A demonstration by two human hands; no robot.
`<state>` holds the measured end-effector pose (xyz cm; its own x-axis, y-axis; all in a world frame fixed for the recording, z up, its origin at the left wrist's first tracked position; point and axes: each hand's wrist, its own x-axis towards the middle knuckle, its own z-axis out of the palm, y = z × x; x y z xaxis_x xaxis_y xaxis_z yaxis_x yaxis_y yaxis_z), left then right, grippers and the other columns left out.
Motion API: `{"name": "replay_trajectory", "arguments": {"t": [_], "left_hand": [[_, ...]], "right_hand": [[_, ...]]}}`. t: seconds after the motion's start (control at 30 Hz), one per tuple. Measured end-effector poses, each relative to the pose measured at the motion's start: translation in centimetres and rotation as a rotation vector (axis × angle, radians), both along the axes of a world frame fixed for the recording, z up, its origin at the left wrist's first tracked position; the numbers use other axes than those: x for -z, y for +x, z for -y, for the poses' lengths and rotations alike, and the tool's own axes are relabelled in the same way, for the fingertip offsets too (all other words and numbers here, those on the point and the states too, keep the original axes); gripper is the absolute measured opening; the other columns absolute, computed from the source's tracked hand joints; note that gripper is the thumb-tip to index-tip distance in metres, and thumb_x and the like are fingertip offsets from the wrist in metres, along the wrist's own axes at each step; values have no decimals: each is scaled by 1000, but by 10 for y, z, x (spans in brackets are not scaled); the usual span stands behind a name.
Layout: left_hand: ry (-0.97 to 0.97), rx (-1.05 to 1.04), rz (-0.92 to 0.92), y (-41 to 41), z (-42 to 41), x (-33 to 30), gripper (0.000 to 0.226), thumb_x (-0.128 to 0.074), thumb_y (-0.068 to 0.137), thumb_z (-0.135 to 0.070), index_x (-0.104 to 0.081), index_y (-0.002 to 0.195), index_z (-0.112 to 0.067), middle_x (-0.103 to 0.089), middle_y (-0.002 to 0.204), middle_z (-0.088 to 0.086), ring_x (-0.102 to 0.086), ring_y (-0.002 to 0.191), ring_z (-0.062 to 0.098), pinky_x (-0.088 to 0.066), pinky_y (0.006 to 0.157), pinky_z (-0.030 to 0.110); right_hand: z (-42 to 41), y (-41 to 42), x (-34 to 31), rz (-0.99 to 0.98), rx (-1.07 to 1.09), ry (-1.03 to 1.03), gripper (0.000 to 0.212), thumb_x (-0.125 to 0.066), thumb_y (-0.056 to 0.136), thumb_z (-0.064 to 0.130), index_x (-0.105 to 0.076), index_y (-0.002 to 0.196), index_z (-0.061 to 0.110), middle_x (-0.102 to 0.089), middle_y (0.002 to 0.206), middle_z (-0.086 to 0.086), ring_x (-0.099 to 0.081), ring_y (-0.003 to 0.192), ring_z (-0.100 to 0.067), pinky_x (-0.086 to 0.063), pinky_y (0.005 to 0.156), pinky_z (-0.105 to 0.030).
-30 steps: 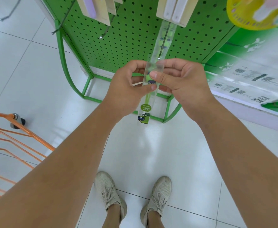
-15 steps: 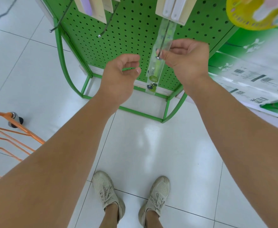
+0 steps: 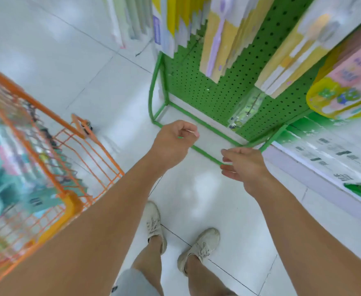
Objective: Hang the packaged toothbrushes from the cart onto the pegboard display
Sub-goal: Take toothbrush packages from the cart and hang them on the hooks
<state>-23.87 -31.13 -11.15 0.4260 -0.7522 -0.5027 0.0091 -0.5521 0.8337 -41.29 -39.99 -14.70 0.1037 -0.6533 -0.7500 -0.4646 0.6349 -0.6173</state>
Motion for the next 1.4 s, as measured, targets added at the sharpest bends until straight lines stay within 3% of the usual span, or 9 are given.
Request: {"name": "replay_trajectory", "arguments": {"t": [0.23, 0.37, 0.5, 0.73, 0.8, 0.97, 1.13, 1.3, 1.4], "left_hand": [[-7, -383, 59, 89, -163, -137, 7, -68, 93, -15, -67, 93, -22, -67, 83, 4, -64, 74, 15, -48, 68, 27], [109, -660, 158, 147, -263, -149, 8, -73, 90, -19, -66, 89, -23, -65, 77, 2, -64, 73, 19, -49, 69, 32], [304, -788, 276, 206, -336, -133, 34, -79, 84, -26, -65, 112, -13, -63, 96, 1, -60, 79, 16, -42, 56, 12], [554, -742, 290, 275, -400, -97, 66, -77, 85, -20, -42, 138, -2, -49, 134, 12, -53, 120, 29, -44, 83, 32], [659, -627, 323, 275, -402, -84, 68, -73, 88, -15, -35, 142, 0, -44, 138, 16, -52, 122, 30, -42, 82, 29], [816, -514, 386, 262, -387, -51, 103, -72, 86, -9, 4, 155, 3, -26, 153, 27, -33, 141, 37, -39, 111, 35], [959, -733, 386, 264, -359, -35, 74, -62, 92, -13, -20, 151, 3, -40, 143, 20, -40, 131, 33, -43, 102, 35], [696, -936, 250, 274, -358, -49, 50, -56, 97, -22, -37, 140, -6, -48, 132, 17, -53, 116, 35, -48, 82, 42], [329, -1072, 201, 272, -360, -70, 36, -54, 100, -30, -43, 132, -17, -60, 91, 2, -63, 80, 26, -45, 60, 30]], "right_hand": [[-136, 115, -164, 265, -378, 93, 7, -69, 92, 13, -71, 97, 9, -73, 90, -9, -73, 78, -22, -61, 79, -37], [-196, 184, -205, 278, -611, 53, 3, -67, 93, 11, -69, 91, 12, -71, 84, -7, -70, 75, -20, -59, 73, -32], [-246, 261, -209, 215, -846, 3, 4, -71, 90, 13, -67, 92, 12, -70, 83, -6, -67, 74, -21, -55, 72, -37], [-314, 378, -185, 97, -1003, -97, 23, -79, 85, 20, -68, 103, 12, -72, 96, -12, -70, 81, -23, -61, 82, -46], [-330, 395, -172, 56, -1062, -103, 18, -80, 83, 20, -67, 95, 16, -72, 93, -11, -69, 81, -25, -60, 85, -49], [-354, 407, -141, -1, -1083, -89, 18, -82, 81, 19, -64, 80, 23, -69, 86, 0, -70, 88, -28, -59, 87, -51], [-333, 410, -123, -28, -1059, -177, 18, -80, 82, 20, -65, 91, 23, -66, 94, 2, -69, 97, -26, -57, 91, -49], [-280, 420, -126, -49, -951, -497, 31, -74, 89, 21, -64, 116, 12, -63, 106, 1, -63, 104, -21, -49, 88, -27], [-250, 440, -125, -132, -918, -680, 53, -74, 89, 29, -54, 133, 7, -60, 124, -7, -57, 112, -21, -39, 86, -22]]}}
